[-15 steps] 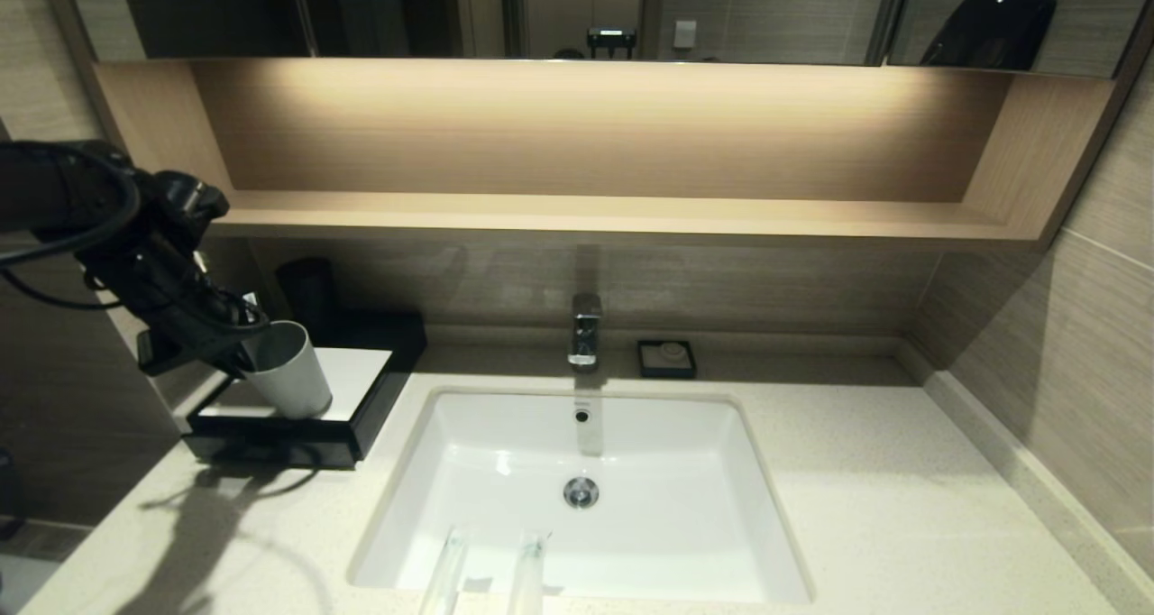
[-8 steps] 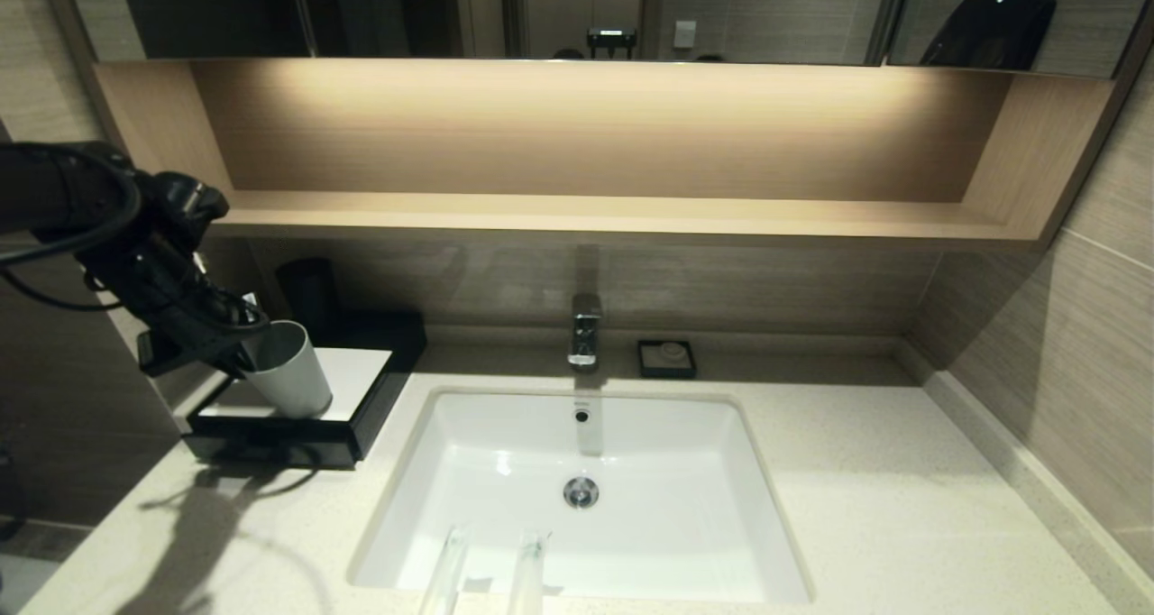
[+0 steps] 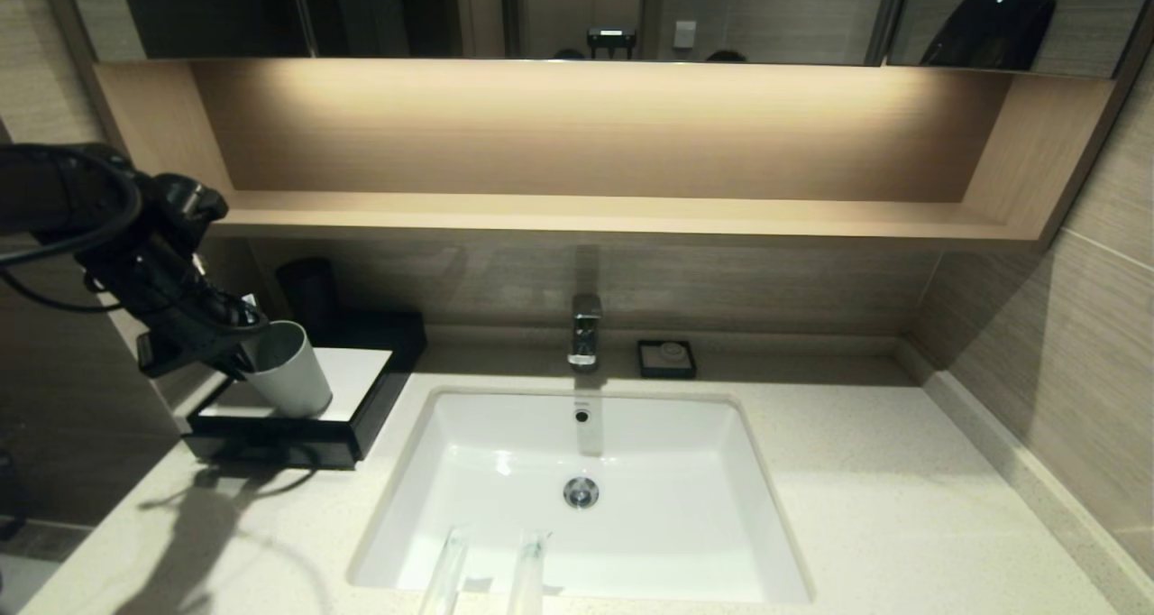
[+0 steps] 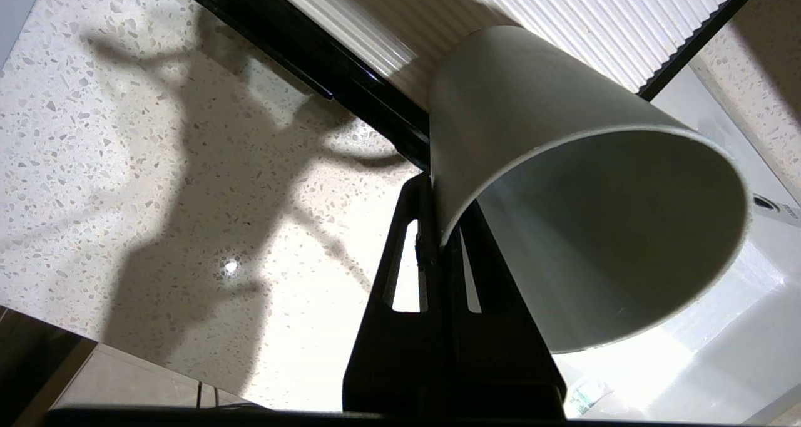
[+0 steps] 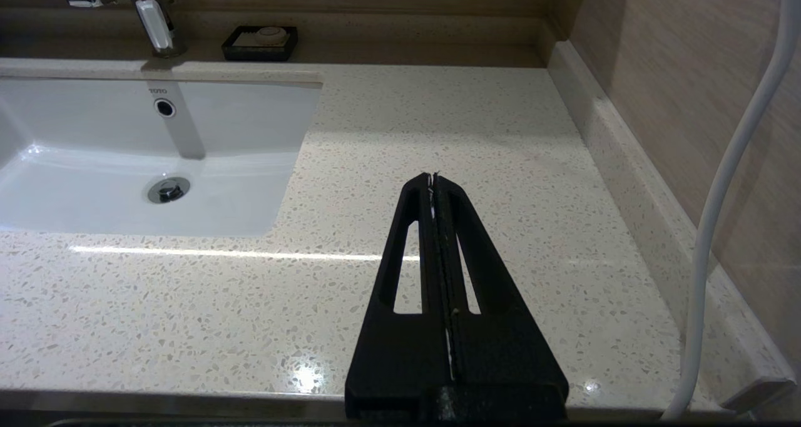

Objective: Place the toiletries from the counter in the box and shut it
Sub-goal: Place the cup on the storage box

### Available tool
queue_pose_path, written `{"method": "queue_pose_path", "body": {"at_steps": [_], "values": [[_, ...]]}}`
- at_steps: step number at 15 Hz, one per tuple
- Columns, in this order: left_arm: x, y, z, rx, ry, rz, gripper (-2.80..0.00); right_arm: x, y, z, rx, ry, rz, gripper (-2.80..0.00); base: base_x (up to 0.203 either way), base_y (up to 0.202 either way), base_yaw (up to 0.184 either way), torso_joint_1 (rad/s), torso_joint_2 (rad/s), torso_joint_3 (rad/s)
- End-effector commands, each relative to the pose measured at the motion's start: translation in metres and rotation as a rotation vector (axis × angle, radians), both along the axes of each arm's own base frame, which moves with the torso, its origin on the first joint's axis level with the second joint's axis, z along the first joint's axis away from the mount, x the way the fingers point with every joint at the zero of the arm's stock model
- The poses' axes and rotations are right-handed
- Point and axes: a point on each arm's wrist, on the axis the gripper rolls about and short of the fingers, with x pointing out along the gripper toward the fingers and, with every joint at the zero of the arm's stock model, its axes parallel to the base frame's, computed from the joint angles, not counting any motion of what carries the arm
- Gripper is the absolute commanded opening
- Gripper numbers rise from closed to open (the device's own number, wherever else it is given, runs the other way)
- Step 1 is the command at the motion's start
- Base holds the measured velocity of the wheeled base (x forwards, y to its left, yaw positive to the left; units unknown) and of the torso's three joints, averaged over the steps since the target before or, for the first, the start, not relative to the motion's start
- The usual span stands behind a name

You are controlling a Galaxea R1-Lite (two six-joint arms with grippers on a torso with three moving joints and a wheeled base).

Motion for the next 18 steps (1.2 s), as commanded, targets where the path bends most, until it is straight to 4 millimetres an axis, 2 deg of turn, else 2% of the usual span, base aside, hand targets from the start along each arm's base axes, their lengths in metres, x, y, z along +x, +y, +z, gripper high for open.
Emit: {"method": "queue_pose_path", "body": {"at_steps": [1,4,5,12,18], "values": [[0.001,0.001,-0.004,-0.004,0.015,0.005,-2.80,0.000,0.000,0.000,0.000,-0.001,0.000,-2.80,0.000,0.000,0.000,0.000,0.00,0.000],[0.002,0.002,-0.006,-0.006,0.019,0.013,-2.80,0.000,0.000,0.000,0.000,0.000,0.000,-2.80,0.000,0.000,0.000,0.000,0.00,0.000],[0.002,0.002,-0.005,-0.007,0.015,0.018,0.00,0.000,0.000,0.000,0.000,0.000,0.000,-2.80,0.000,0.000,0.000,0.000,0.00,0.000],[0.003,0.006,-0.001,0.002,-0.031,0.027,0.00,0.000,0.000,0.000,0.000,0.000,0.001,-2.80,0.000,0.000,0.000,0.000,0.00,0.000],[0.001,0.005,0.021,0.022,-0.152,0.029,0.00,0.000,0.000,0.000,0.000,0.000,0.001,-2.80,0.000,0.000,0.000,0.000,0.00,0.000]]}}
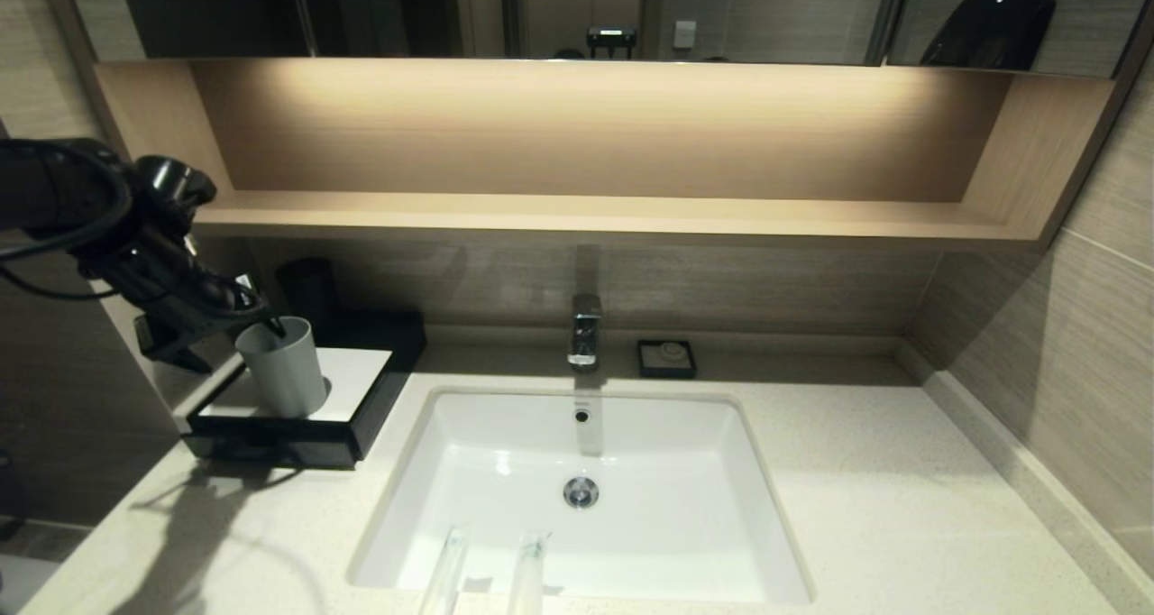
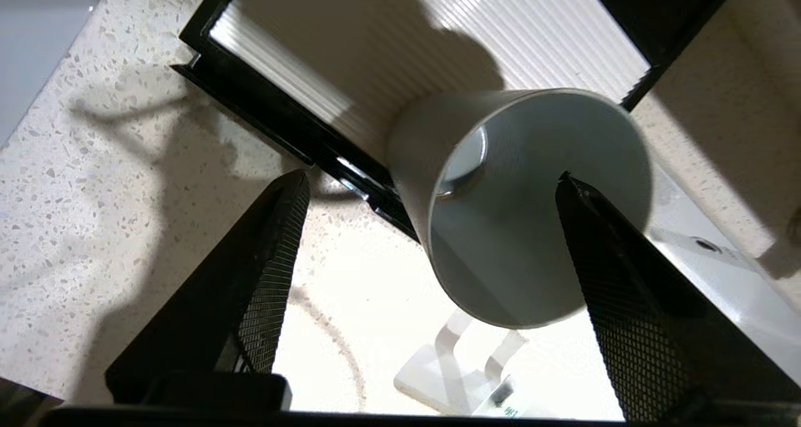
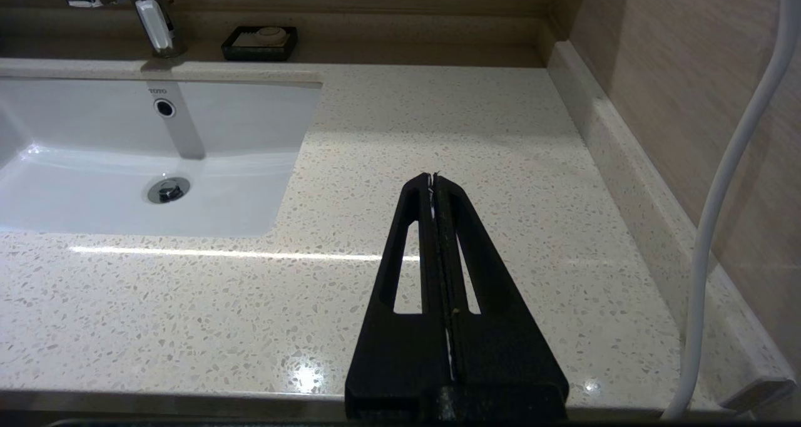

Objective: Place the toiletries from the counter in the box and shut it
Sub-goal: Place the cup on the storage box, then pick up the cup

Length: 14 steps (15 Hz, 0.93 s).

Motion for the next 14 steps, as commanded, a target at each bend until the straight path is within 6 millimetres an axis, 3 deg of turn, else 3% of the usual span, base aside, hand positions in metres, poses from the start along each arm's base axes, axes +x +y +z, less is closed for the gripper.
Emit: {"method": "queue_pose_path", "body": {"at_steps": [1,4,7,8,11,14], "values": [[-0.009,-0.002,0.017,0.006,-0.047,0.006,0.00,0.000,0.000,0.000,-0.001,0.000,-0.001,-2.80,0.000,0.000,0.000,0.000,0.00,0.000],[-0.032,-0.006,0.058,0.035,-0.178,0.000,0.00,0.000,0.000,0.000,-0.001,-0.001,-0.001,-2.80,0.000,0.000,0.000,0.000,0.00,0.000],[-0.070,-0.014,0.104,0.084,-0.319,-0.030,0.00,0.000,0.000,0.000,-0.001,-0.001,-0.001,-2.80,0.000,0.000,0.000,0.000,0.00,0.000],[-0.084,-0.016,0.113,0.105,-0.344,-0.052,-2.80,0.000,0.000,0.000,-0.001,0.000,-0.001,-2.80,0.000,0.000,0.000,0.000,0.00,0.000],[-0.109,-0.021,0.098,0.145,-0.327,-0.116,-2.80,0.000,0.000,0.000,-0.001,0.000,-0.001,-2.80,0.000,0.000,0.000,0.000,0.00,0.000],[-0.125,-0.024,0.054,0.193,-0.347,-0.169,-2.80,0.000,0.000,0.000,-0.001,-0.001,-0.001,-2.80,0.000,0.000,0.000,0.000,0.00,0.000]]}}
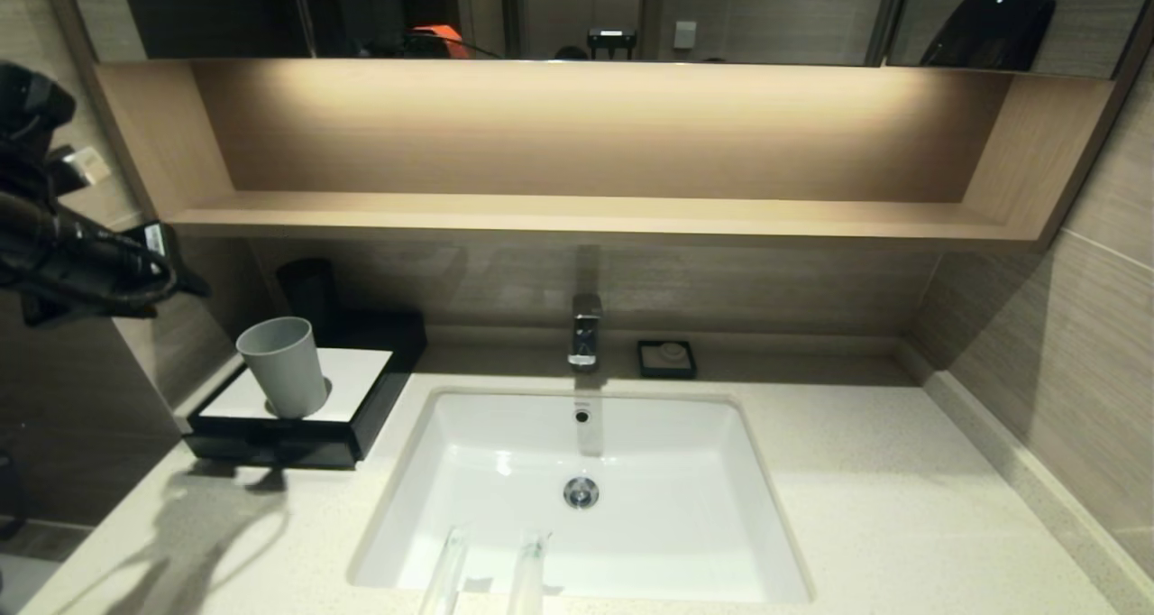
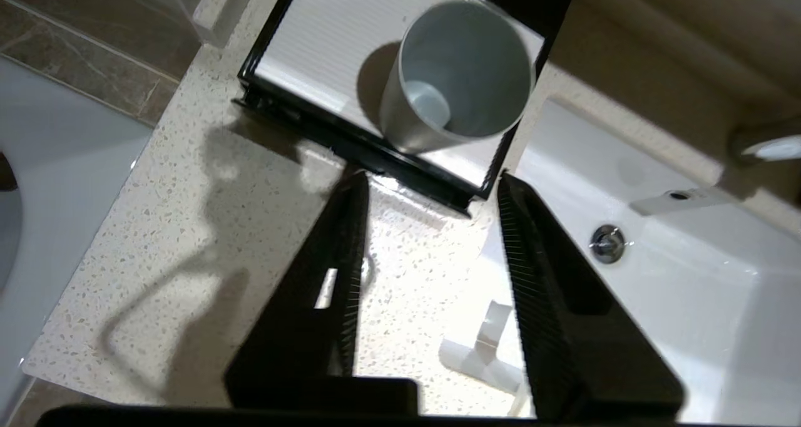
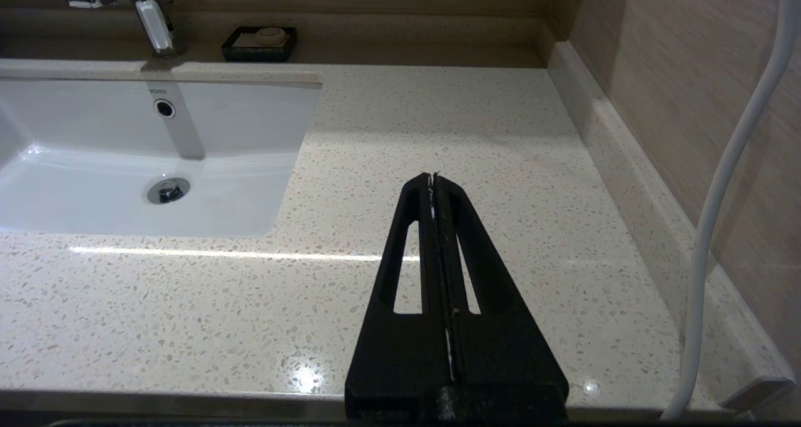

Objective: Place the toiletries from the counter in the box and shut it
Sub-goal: Pick up the cup

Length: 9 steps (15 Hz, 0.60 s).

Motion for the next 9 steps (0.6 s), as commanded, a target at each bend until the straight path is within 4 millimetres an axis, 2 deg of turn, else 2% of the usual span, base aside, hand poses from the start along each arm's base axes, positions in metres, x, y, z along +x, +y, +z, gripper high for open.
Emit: {"method": "queue_pose_path", "body": {"at_steps": [1,5,9], "values": [[-0.024,-0.005,-0.027,0.045,-0.085,-0.025,-2.80,0.000,0.000,0.000,-0.001,0.000,0.002,-2.80,0.000,0.000,0.000,0.000,0.00,0.000],[-0.042,-0.008,-0.060,0.127,-0.293,-0.051,-2.80,0.000,0.000,0.000,-0.001,0.000,0.000,-2.80,0.000,0.000,0.000,0.000,0.00,0.000],[-0.070,-0.014,-0.061,0.138,-0.390,-0.080,-2.80,0.000,0.000,0.000,-0.001,0.000,0.000,-2.80,0.000,0.000,0.000,0.000,0.00,0.000]]}}
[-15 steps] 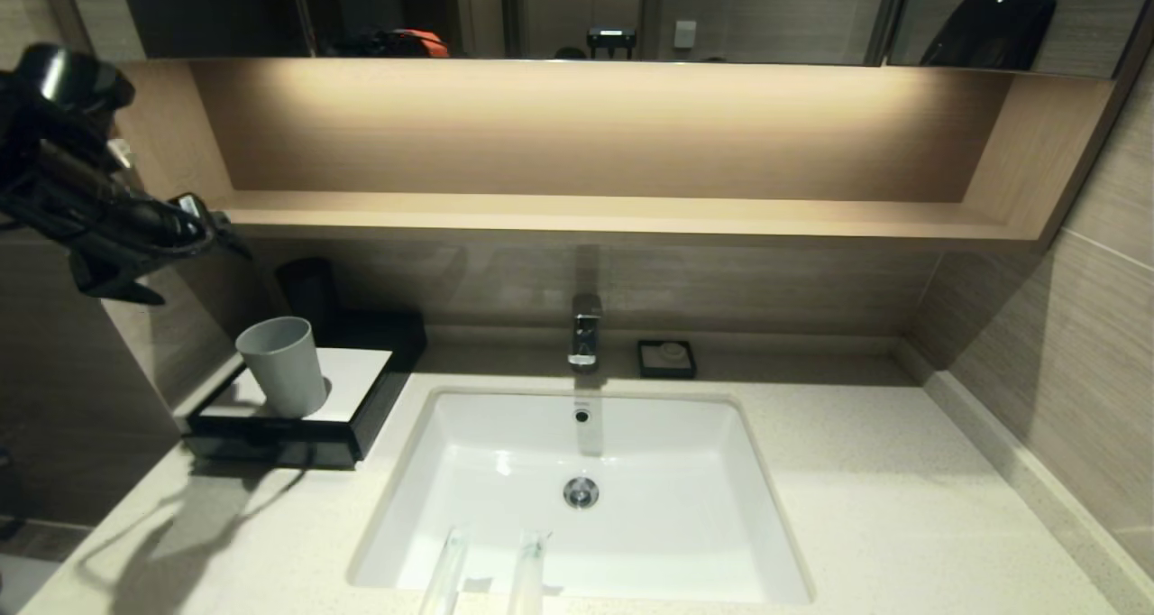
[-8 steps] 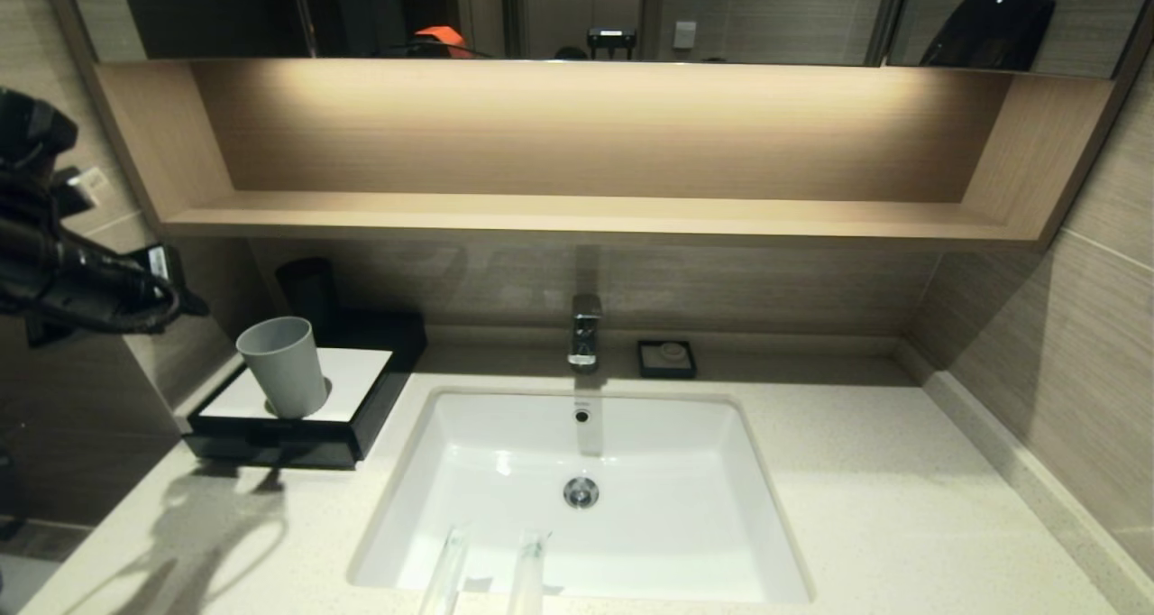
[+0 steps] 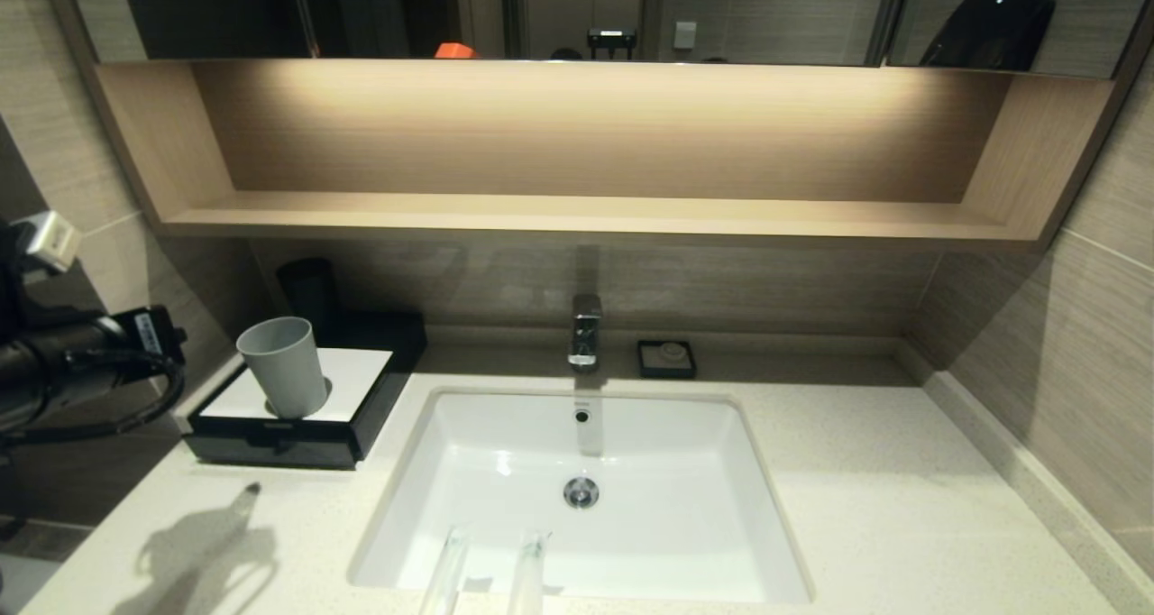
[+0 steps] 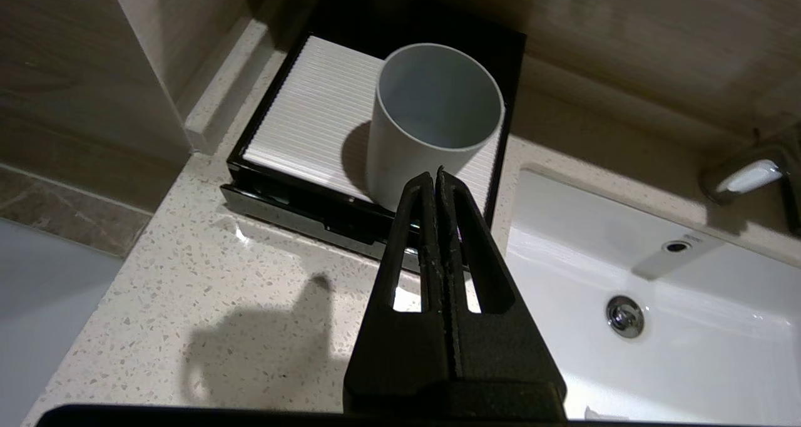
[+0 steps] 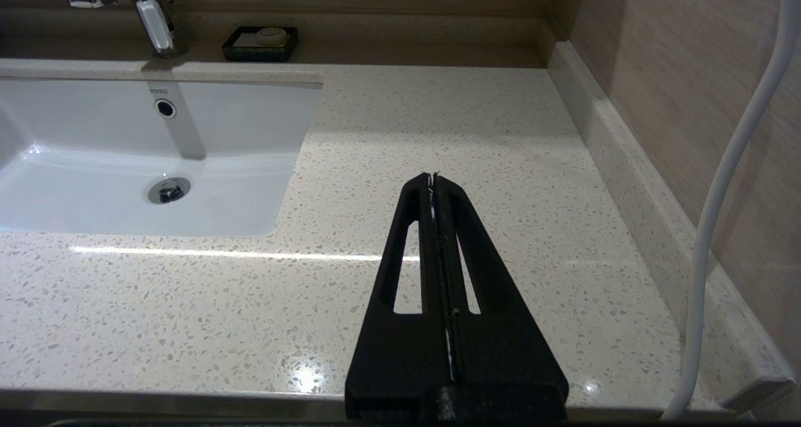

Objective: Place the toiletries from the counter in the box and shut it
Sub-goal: Pick up the cup

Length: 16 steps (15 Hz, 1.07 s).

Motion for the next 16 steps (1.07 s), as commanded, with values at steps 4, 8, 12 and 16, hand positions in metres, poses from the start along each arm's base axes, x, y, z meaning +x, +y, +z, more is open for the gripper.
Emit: {"method": "queue_pose_path", "body": {"at_steps": [4,8,12,16], "values": [[-0.034,-0.008,-0.025,-0.017,0.047,-0.081,-2.80,0.000,0.000,0.000,0.000,0.000,0.000,-2.80,0.000,0.000,0.000,0.000,0.00,0.000],[-0.043,-0.010,-0.060,0.010,0.047,-0.095,-2.80,0.000,0.000,0.000,0.000,0.000,-0.001,-2.80,0.000,0.000,0.000,0.000,0.00,0.000],[-0.037,-0.009,-0.089,0.012,0.070,-0.098,-2.80,0.000,0.000,0.000,0.000,-0.001,-0.001,-2.80,0.000,0.000,0.000,0.000,0.00,0.000],[-0.019,-0.005,-0.110,0.016,0.083,-0.096,-2.80,0.000,0.000,0.000,0.000,-0.001,-0.001,-2.80,0.000,0.000,0.000,0.000,0.00,0.000]]}}
